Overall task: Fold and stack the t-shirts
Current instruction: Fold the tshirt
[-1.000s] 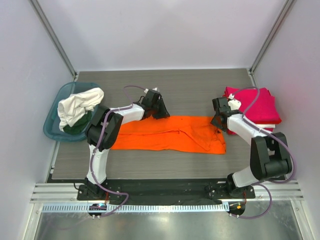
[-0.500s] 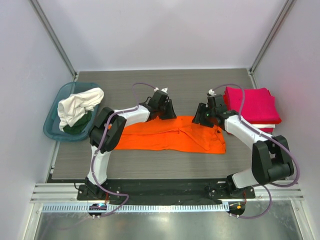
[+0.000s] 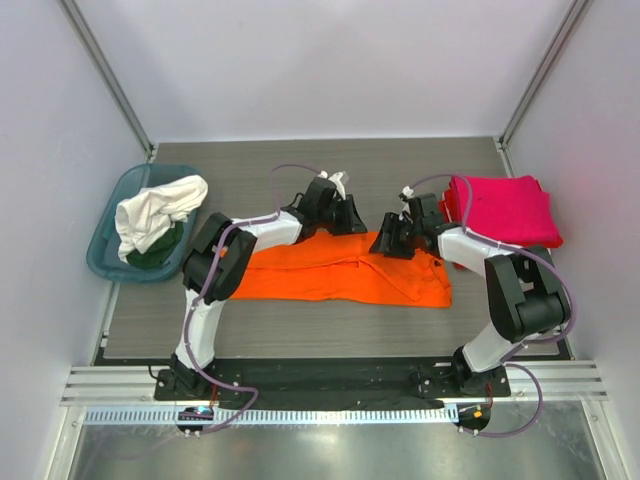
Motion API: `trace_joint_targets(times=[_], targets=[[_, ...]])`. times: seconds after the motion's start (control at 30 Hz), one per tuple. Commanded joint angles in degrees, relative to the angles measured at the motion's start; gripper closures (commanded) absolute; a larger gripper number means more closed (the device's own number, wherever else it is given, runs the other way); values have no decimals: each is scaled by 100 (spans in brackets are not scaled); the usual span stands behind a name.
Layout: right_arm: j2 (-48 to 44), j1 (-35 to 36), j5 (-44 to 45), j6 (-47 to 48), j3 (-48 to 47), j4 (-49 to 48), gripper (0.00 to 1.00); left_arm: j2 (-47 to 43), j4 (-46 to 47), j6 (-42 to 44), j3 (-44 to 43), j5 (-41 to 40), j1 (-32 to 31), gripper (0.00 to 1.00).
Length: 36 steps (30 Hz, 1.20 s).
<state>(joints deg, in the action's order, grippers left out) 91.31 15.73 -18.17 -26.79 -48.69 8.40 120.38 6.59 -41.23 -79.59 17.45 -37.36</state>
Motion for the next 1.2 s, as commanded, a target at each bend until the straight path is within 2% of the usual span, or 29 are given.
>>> trace_joint_targets(times=[0.0,0.1,0.27,0.5,0.6,0.8,0.9,0.93,1.0,1.17], targets=[[141,53,-99,208,-18,-392,46,232,343,-218,-214,601,1,71],[300,53,-116,270,-79,-392,46,363,264,-271,-320,698,1,71],[239,80,-634,156,69,-550,48,863,-254,-315,-846,944,1,72],[-639,167,-1740,-203,719,-638,51,935,-571,-245,-988,698,1,73],[-1114,448,-1918,-502,1000,-577,53,909,-606,-210,-997,645,1,73],[-2063,906,-1760,-960,1362,-375,50,891,-615,-175,-988,619,1,73],[-2372,862,-971,-768,1073,37,50,856,-598,-175,-962,619,1,73],[-2372,845,-534,-680,976,247,50,821,-580,-183,-927,610,1,73],[-2171,801,-197,-635,731,337,52,794,-510,-183,-883,601,1,73],[-1398,809,533,-556,264,460,62,785,-457,-174,-847,584,1,73]])
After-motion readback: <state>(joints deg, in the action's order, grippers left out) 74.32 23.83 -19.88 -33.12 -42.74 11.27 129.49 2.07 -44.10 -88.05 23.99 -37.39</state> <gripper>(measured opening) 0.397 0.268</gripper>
